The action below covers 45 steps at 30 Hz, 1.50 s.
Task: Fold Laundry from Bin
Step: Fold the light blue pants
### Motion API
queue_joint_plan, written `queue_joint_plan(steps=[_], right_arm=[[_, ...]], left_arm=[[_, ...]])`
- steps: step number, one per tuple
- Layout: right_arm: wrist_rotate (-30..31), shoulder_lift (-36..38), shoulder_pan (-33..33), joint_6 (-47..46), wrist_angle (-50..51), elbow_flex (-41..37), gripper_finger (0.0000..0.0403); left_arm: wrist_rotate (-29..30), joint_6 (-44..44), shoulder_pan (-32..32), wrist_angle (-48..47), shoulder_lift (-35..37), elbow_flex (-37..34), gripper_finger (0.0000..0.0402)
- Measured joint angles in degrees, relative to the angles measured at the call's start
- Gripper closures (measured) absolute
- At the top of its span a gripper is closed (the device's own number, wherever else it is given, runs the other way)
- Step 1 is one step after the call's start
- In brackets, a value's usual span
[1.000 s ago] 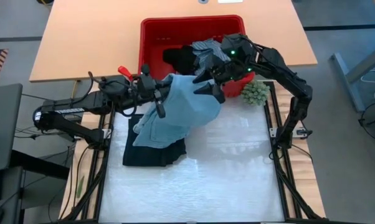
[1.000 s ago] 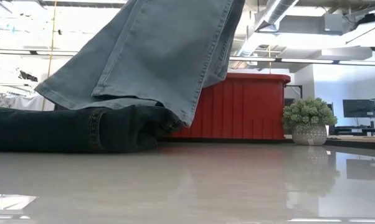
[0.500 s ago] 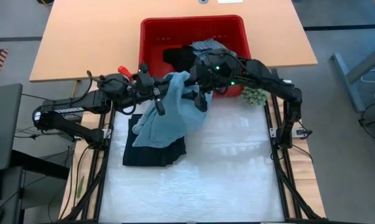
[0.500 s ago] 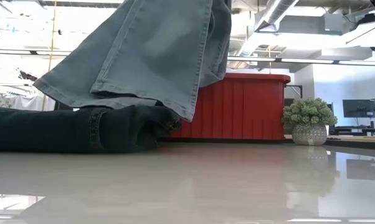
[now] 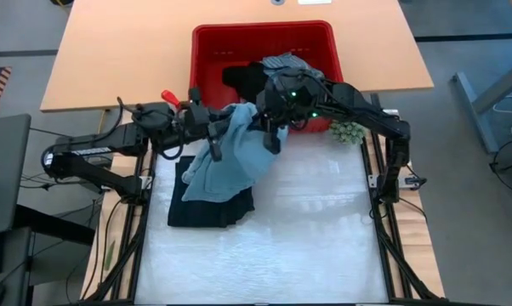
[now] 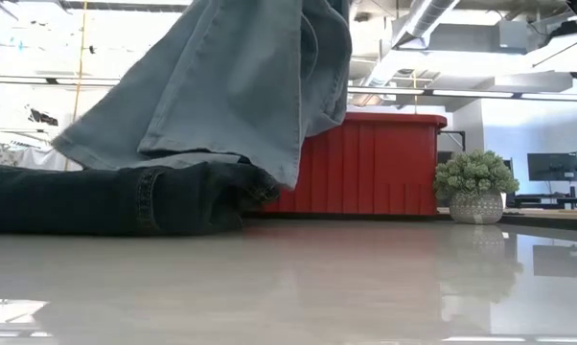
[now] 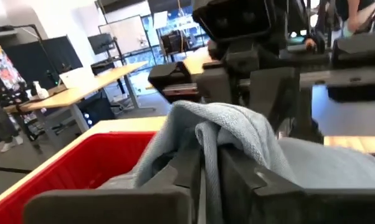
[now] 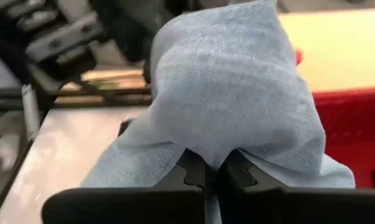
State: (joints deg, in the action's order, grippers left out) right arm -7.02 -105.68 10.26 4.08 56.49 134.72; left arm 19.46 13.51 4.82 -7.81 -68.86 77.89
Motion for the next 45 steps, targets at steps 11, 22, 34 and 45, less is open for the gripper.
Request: queue_joint_plan(steps=[11, 22, 34, 45], right_arm=[[-11.26, 5.4, 4.41, -4.08, 16.13, 0.07, 0.0368], [-12.9, 5.89, 5.64, -6.07, 22.67, 0.2, 0.0368], [-12.79, 5.89, 5.53, -7.26, 23.17, 0.22, 0.0368], [-16.05, 5.89, 4.83, -5.38, 23.51, 0.22, 0.0368]], left_arm=[[-2.86, -17.07, 3.38, -14.92, 2.82, 5.81, 0.0231], [-18.84, -22.03, 3.23, -9.23, -5.04, 4.52, 0.0112], [-7.05, -7.77, -0.2, -3.37, -9.73, 4.57, 0.0015], [-17.43, -4.58, 4.56, -14.28, -19.4, 15.39, 0.0015]])
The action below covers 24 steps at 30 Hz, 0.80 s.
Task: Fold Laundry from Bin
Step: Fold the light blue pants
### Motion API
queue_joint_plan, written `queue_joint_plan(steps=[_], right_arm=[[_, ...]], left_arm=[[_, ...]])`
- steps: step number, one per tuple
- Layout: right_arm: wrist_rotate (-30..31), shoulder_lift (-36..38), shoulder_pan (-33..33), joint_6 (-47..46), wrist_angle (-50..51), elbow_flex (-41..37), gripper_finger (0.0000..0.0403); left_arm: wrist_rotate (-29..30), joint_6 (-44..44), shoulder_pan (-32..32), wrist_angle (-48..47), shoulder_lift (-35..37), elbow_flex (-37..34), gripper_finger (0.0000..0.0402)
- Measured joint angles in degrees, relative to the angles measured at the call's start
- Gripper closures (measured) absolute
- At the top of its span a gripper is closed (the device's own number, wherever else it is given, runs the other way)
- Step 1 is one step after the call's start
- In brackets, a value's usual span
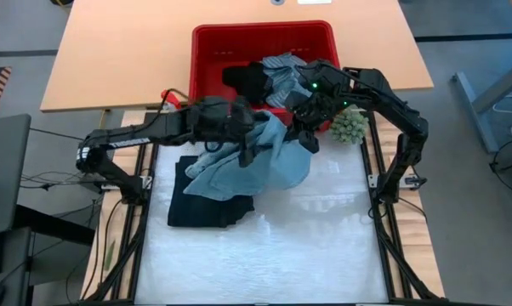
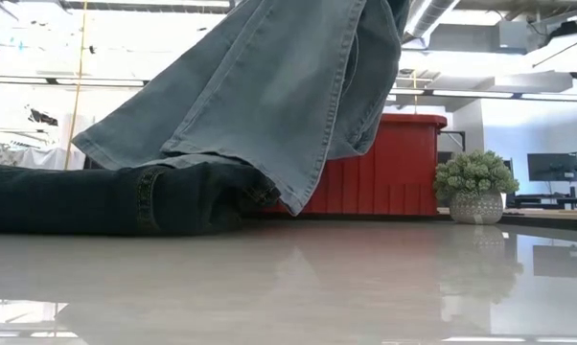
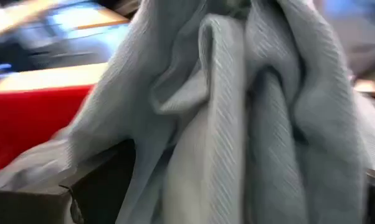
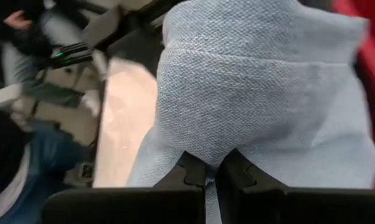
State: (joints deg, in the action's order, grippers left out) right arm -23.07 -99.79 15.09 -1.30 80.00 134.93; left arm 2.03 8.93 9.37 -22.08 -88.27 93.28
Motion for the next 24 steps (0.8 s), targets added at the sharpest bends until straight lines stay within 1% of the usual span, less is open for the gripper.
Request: queue_joint_plan(steps=[2, 4, 7, 9, 11, 14, 15, 16, 19, 22, 24], right_arm=[[-2.18, 0.0, -0.21, 1.42, 0.1, 0.0, 0.0368], [-3.48, -0.02, -0.52, 1.87, 0.75, 0.0, 0.0368], [-4.71, 0.0, -0.54, 2.78, 1.19, 0.0, 0.0368], [-6.32, 0.0, -0.72, 2.93, 1.13, 0.0, 0.0368], [-8.36, -0.01, -0.85, 2.99, 1.15, 0.0, 0.0368], [-10.74, -0.02, -0.84, 2.82, 0.79, 0.0, 0.0368], [-11.55, -0.02, -0.8, 2.73, 0.75, 0.0, 0.0364], [-12.12, -0.02, -0.77, 1.9, 0.73, 0.0, 0.0352], [-15.36, 0.13, 0.06, 0.91, 0.67, 0.0, 0.0291], [-18.3, 1.24, 1.73, 0.9, 0.77, 0.0, 0.0223], [-18.92, 2.58, 3.42, 1.18, 0.84, 0.0, 0.0184]], left_arm=[[-7.95, 1.43, 1.18, -3.51, -1.5, 2.62, 0.0027], [-13.94, 2.95, 1.81, -6.52, -3.02, 4.71, 0.0051], [-21.19, 4.61, 2.21, -7.52, -4.12, 6.13, 0.0111], [-23.91, 4.98, 2.19, -6.95, -4.54, 6.63, 0.0164], [-25.29, 5.44, 2.18, -6.95, -4.67, 6.68, 0.0228], [-25.57, 7.11, 2.15, -6.44, -4.68, 6.68, 0.0339], [-25.75, 7.67, 2.14, -6.14, -4.68, 6.68, 0.0369], [-26.08, 8.05, 2.07, -5.86, -4.68, 6.68, 0.0382], [-26.63, 8.39, 1.94, -5.18, -4.65, 6.68, 0.0394], [-26.62, 7.8, 1.96, -5.12, -3.61, 6.61, 0.0397], [-26.38, 7.04, 2.39, -4.95, -2.05, 6.63, 0.0398]])
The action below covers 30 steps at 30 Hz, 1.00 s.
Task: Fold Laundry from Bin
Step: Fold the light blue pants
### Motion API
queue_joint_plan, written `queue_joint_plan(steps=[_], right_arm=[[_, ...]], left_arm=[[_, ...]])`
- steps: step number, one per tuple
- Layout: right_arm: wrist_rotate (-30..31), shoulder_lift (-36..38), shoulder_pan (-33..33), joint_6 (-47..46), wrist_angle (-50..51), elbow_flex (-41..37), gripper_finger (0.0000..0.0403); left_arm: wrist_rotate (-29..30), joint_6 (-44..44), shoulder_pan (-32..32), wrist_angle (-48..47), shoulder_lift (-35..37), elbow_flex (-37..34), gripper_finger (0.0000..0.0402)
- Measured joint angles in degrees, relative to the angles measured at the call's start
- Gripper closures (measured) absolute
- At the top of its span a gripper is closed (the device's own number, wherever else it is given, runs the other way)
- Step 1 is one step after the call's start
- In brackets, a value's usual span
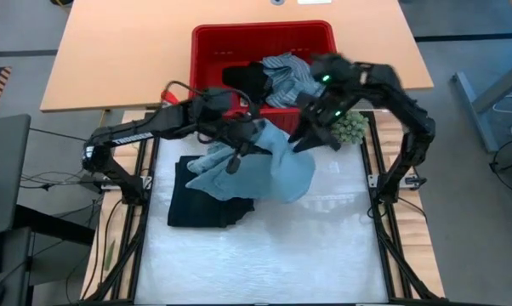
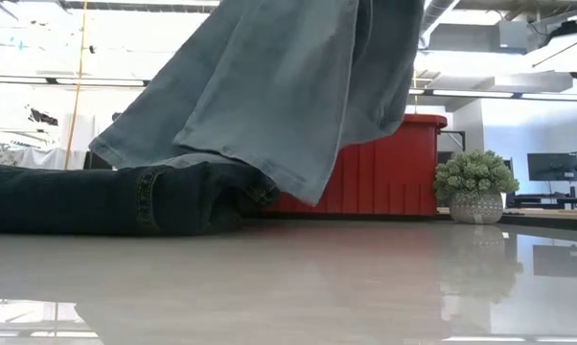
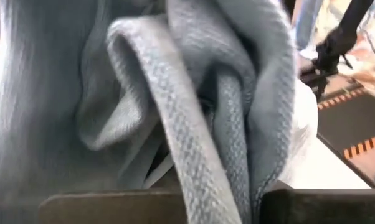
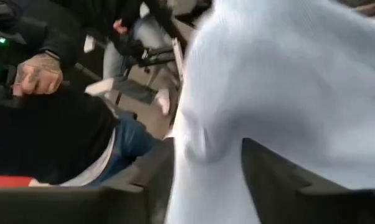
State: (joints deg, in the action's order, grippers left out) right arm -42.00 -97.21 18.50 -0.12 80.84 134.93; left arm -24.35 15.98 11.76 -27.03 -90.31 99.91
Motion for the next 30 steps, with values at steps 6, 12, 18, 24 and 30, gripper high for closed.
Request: queue_joint_plan(steps=[6, 12, 18, 24, 30], right_arm=[[1.46, 6.4, 4.99, 3.05, 3.49, 0.03, 0.0145], [10.31, 14.94, 3.68, 5.68, 1.73, -6.37, 0.0166], [19.37, 26.4, -5.82, 2.22, -18.64, -28.08, 0.0212], [27.02, 32.03, -16.82, 2.34, -55.43, -51.89, 0.0297], [50.98, 31.34, -25.58, 17.6, -72.79, -55.3, 0.0387]], left_arm=[[1.26, -5.18, 1.27, 0.82, 4.07, 6.31, 0.0399], [1.69, -11.26, 1.29, 4.32, 8.09, 11.82, 0.04], [6.36, -18.7, 3.0, 4.36, 11.67, 12.47, 0.0401], [7.1, -21.53, 2.92, 3.47, 12.13, 12.47, 0.0401], [10.07, -22.76, 3.39, 3.63, 12.1, 12.47, 0.0401]])
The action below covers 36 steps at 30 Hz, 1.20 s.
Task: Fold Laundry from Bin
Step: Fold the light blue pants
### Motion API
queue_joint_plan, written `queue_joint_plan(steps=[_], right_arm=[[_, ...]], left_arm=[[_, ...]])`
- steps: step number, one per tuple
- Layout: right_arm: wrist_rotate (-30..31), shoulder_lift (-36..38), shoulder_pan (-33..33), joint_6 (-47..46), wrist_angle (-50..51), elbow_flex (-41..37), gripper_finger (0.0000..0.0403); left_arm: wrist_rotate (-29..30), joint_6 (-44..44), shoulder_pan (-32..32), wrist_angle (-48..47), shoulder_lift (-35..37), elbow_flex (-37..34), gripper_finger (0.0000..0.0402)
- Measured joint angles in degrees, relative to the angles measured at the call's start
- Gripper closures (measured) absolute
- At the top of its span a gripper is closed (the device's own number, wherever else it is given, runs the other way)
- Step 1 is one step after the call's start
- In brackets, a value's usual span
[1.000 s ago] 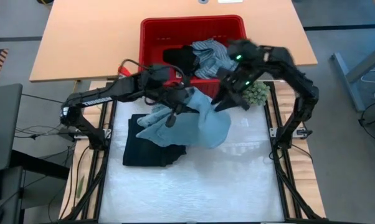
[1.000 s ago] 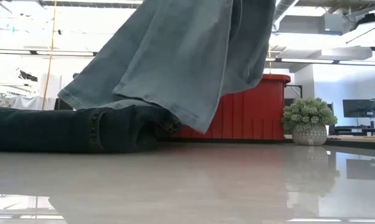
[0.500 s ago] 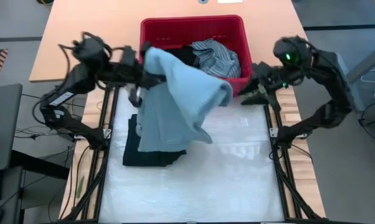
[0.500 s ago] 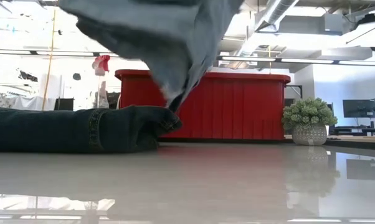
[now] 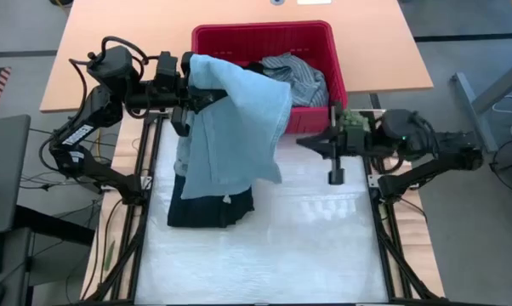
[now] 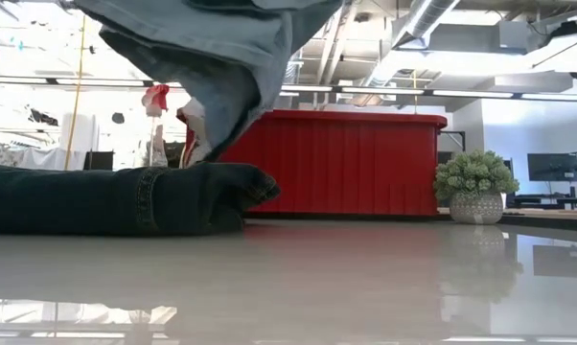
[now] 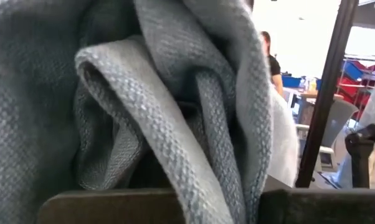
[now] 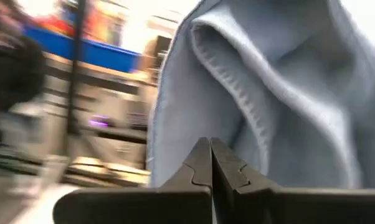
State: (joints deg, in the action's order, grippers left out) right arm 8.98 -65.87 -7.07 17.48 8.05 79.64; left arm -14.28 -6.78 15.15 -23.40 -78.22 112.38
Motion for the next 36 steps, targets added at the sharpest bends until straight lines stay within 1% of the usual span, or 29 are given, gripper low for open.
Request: queue_joint_plan(steps=[2, 3, 5, 9, 11, 15, 19, 23, 26, 29, 33, 36], right_arm=[[7.51, -1.51, -2.16, 4.5, -3.95, -0.02, 0.0381], [10.03, -2.22, -2.79, 6.13, -5.18, -0.04, 0.0378], [12.36, -3.92, -3.14, 9.08, -6.08, -0.43, 0.0377], [16.87, -5.45, -2.25, 13.98, -11.85, -0.1, 0.0388], [17.3, -5.59, -1.85, 15.35, -12.21, 0.0, 0.0388], [18.14, -5.2, -1.89, 14.21, -10.45, -0.35, 0.0388], [18.06, -4.68, -0.5, 14.03, -13.56, -0.02, 0.0388], [15.16, -8.05, 1.0, 14.09, -18.78, -0.03, 0.0388], [15.12, -10.81, 1.71, 15.0, -20.13, -0.39, 0.0388], [15.09, -11.77, 2.09, 15.19, -24.6, -0.19, 0.0388], [14.37, -12.41, 2.78, 17.82, -31.41, -0.12, 0.0388], [13.36, -12.2, 3.22, 17.9, -38.22, -0.26, 0.0388]], left_arm=[[0.2, -0.4, 0.01, 0.01, 0.0, 0.0, 0.0401], [0.2, -0.42, 0.14, 0.0, 0.0, 0.0, 0.0401], [0.16, -0.56, 0.3, 0.0, -0.02, 0.0, 0.0401], [-0.53, -1.27, 0.81, -0.01, -0.01, 0.0, 0.0401], [-0.7, -1.27, 0.81, -0.3, -0.02, 0.0, 0.0401], [-1.01, -1.32, 0.96, -0.84, -0.01, 0.0, 0.0401], [-1.01, -1.6, 0.99, -0.9, 0.0, 0.0, 0.0401], [-1.03, -1.67, 0.99, -1.02, -0.25, 0.0, 0.0401], [-0.94, -1.67, 1.0, -1.45, -0.4, -0.02, 0.0401], [-0.97, -1.67, 0.99, -1.27, -0.41, -0.02, 0.0401], [-2.03, -1.97, 1.03, -1.86, -0.39, -0.02, 0.0401], [-2.43, -1.93, 1.01, -2.47, -0.39, -0.02, 0.0401]])
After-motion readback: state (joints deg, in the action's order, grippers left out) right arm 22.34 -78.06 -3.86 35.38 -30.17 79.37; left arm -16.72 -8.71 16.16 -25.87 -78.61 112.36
